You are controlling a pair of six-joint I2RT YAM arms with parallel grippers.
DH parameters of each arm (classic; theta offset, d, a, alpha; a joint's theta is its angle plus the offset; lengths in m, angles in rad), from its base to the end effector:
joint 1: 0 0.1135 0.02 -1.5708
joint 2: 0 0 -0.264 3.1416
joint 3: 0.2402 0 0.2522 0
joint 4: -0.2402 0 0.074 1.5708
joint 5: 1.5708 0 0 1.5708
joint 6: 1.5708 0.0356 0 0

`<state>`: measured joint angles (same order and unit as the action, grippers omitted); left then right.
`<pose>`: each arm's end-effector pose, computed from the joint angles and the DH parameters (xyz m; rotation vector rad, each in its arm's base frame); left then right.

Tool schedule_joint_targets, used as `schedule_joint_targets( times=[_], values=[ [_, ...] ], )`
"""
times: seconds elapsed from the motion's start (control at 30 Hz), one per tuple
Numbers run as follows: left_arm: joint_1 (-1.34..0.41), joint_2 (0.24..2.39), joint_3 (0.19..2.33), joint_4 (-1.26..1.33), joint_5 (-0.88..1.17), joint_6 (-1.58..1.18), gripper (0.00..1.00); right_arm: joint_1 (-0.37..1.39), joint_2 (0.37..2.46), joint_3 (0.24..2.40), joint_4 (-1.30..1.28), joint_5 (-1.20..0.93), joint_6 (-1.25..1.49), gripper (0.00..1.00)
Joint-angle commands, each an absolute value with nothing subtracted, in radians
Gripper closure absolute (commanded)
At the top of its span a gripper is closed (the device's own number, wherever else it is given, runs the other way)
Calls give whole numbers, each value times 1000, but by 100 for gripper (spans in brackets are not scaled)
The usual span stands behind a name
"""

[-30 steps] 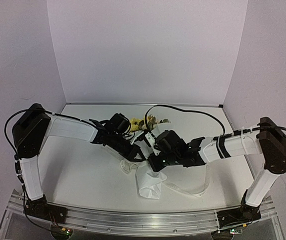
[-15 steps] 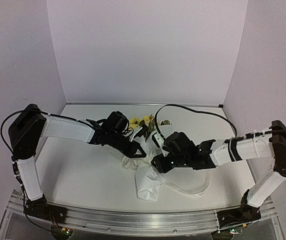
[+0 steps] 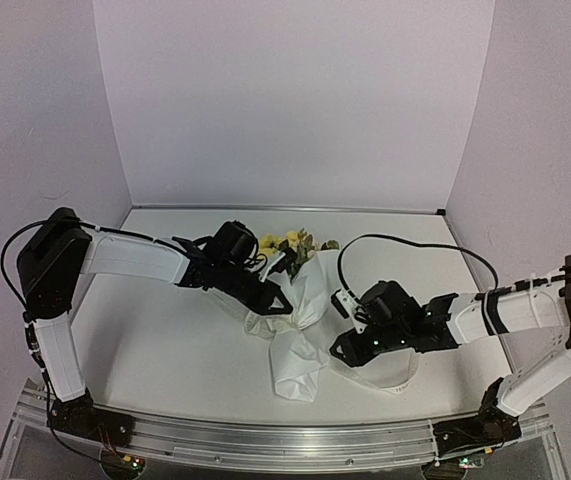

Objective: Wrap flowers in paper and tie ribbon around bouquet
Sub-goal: Cross the half-tied ribbon with the folded bouquet.

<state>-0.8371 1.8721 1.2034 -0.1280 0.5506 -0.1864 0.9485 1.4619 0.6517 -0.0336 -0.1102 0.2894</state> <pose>0.2545 -0.3101 0.1862 1.0718 2.2768 -1.1147 0.1579 0.2268 0.1581 -0.8685 2.3756 0.6717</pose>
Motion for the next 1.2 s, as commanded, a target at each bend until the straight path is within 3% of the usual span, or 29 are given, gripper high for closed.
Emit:
schedule_joint_targets(
  times=[0.0,0.3,0.47,0.6,0.87,1.17],
  values=[
    [-839,1863,1260,-124,568,-173,100,989,1433,592,-65,-146,260,53],
    [-839,1874,1269,-130,573,-176,100,1044,1488,617,-155,-36,223,51],
    [-839,1875,1270,-132,579,-176,100,1044,1533,638,-190,73,246,73],
    [-839,1876,1265,-133,587,-175,100,1044,1520,639,-215,185,248,100],
    [-845,1875,1259,-128,584,-170,100,1011,1409,648,-255,415,233,100],
    [-850,1875,1264,-123,554,-182,100,950,1423,761,-237,177,226,100]
  ],
)
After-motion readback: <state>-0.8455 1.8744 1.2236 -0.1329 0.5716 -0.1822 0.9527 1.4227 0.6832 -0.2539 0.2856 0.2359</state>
